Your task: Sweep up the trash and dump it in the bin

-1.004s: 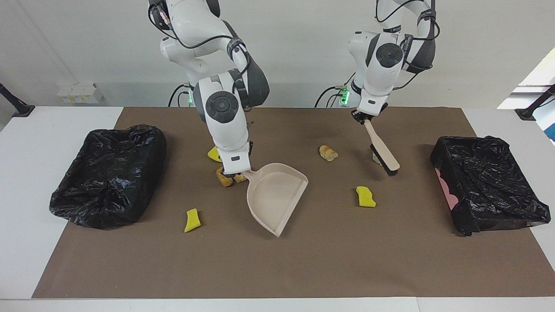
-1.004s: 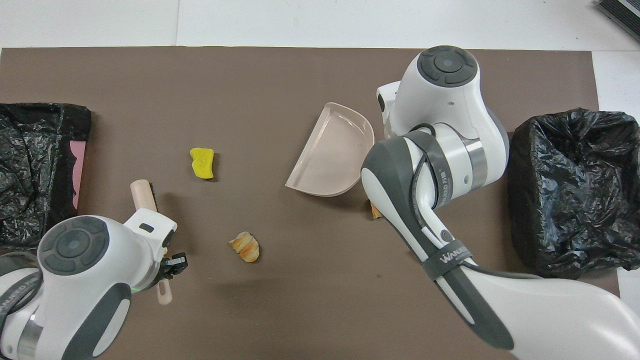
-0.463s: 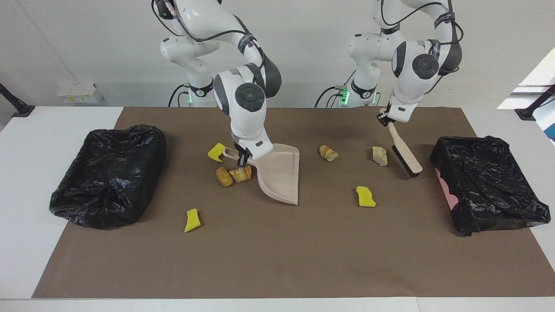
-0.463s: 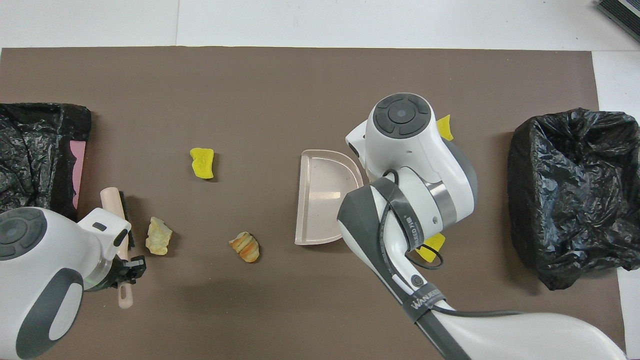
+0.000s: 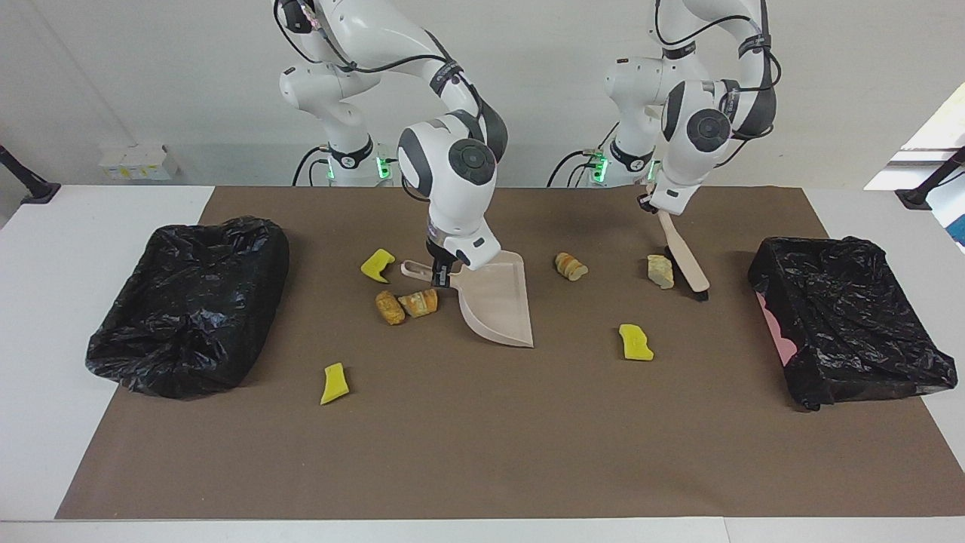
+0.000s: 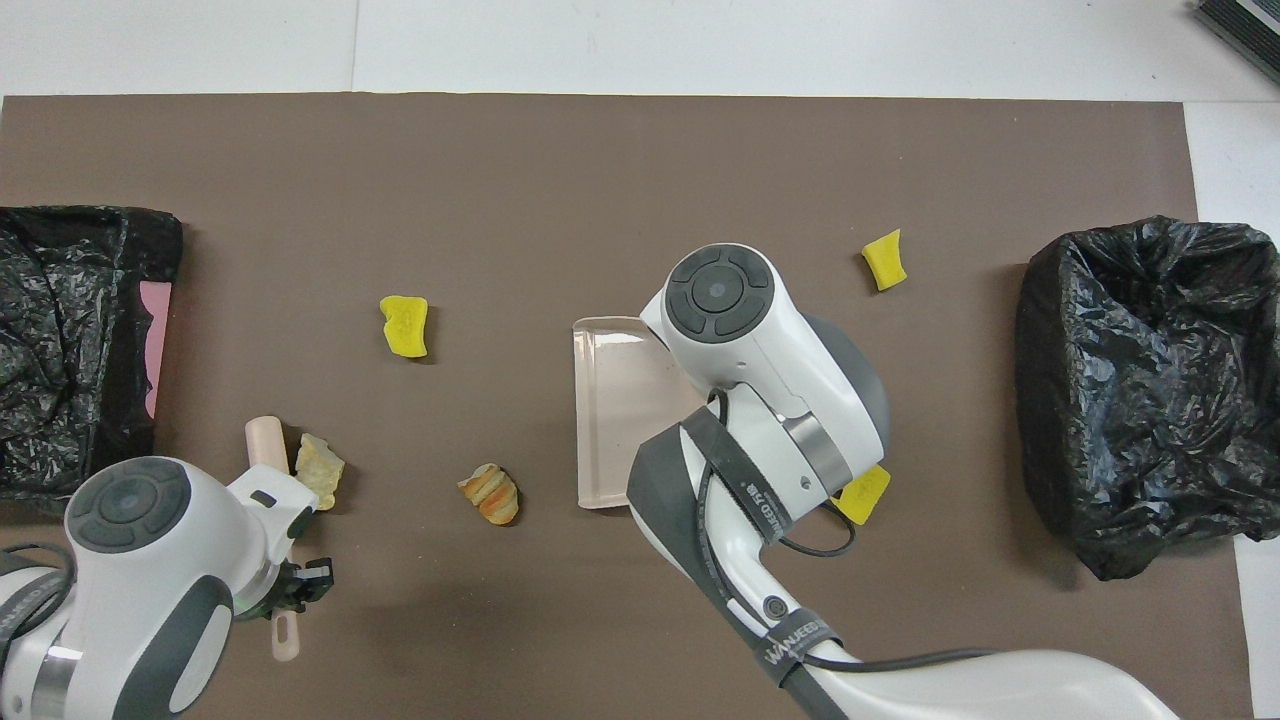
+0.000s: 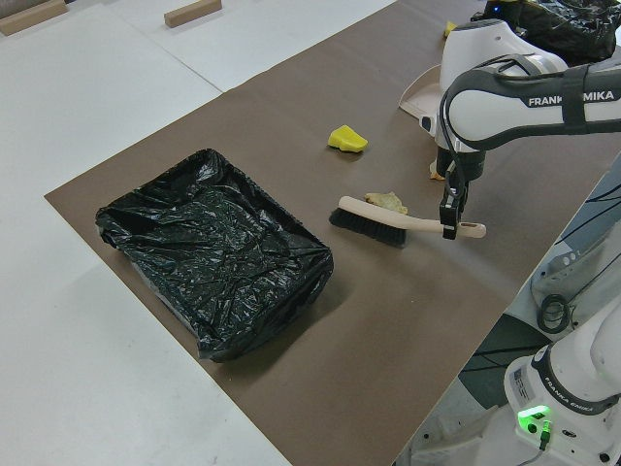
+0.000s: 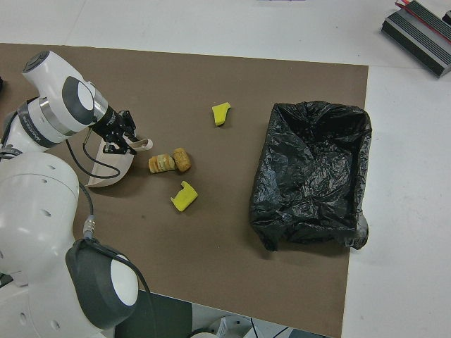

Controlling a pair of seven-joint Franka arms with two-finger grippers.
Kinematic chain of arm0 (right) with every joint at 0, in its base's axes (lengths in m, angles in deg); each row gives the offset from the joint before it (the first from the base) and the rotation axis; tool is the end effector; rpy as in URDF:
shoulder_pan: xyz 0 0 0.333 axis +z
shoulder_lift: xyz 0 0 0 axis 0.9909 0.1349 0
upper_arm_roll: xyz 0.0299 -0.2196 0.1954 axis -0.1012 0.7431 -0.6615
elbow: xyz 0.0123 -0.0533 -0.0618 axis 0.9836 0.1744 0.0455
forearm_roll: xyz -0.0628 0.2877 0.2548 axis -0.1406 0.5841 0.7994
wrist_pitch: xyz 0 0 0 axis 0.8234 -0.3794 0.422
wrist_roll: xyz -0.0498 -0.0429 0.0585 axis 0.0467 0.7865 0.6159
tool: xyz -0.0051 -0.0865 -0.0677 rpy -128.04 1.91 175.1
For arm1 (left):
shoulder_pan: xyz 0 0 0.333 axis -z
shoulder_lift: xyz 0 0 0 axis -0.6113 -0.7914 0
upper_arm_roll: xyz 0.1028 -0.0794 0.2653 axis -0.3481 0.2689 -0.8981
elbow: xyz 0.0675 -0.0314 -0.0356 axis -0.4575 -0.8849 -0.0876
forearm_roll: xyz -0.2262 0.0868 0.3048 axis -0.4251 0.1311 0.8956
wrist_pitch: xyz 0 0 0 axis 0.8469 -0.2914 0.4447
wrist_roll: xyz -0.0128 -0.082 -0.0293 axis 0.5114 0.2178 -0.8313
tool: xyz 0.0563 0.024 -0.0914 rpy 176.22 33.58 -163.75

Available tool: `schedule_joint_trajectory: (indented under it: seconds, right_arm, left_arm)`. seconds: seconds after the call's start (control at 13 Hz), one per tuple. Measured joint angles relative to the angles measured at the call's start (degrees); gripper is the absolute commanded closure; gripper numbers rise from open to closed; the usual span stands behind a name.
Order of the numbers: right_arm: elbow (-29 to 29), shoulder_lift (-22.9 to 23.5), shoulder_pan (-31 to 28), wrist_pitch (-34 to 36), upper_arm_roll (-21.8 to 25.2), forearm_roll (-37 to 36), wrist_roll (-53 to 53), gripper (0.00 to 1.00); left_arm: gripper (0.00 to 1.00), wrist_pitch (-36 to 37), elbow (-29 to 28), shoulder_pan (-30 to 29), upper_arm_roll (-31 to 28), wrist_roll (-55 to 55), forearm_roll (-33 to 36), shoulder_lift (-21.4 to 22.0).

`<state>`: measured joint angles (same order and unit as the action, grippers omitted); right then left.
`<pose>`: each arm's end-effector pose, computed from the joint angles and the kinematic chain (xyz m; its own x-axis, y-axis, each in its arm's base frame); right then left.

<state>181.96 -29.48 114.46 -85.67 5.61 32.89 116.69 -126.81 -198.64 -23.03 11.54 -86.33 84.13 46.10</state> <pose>0.5404 0.3025 0.3707 0.0015 0.9772 -0.2123 0.9957 -0.0211 -0.0901 0.3613 -0.0892 0.3413 0.9301 0.2160 -0.2972 0.1551 -0.9641 -0.2154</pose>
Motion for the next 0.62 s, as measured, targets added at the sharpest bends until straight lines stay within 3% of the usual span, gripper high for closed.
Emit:
schedule_joint_trajectory:
  seconds: [0.23,0.62]
  right_arm:
    - [0.4,0.3,0.4,-1.2,0.0,0.0,-0.2,1.0]
    - [0.9,0.5,0.5,-2.2,0.0,0.0,-0.4,1.0]
  left_arm:
    - [1.0,-1.2,-0.2,6.3,0.2,-1.6,-4.4,0.2]
    - [1.0,-10.5,-0.9,14.0,0.3,-5.1,-12.1,-1.4]
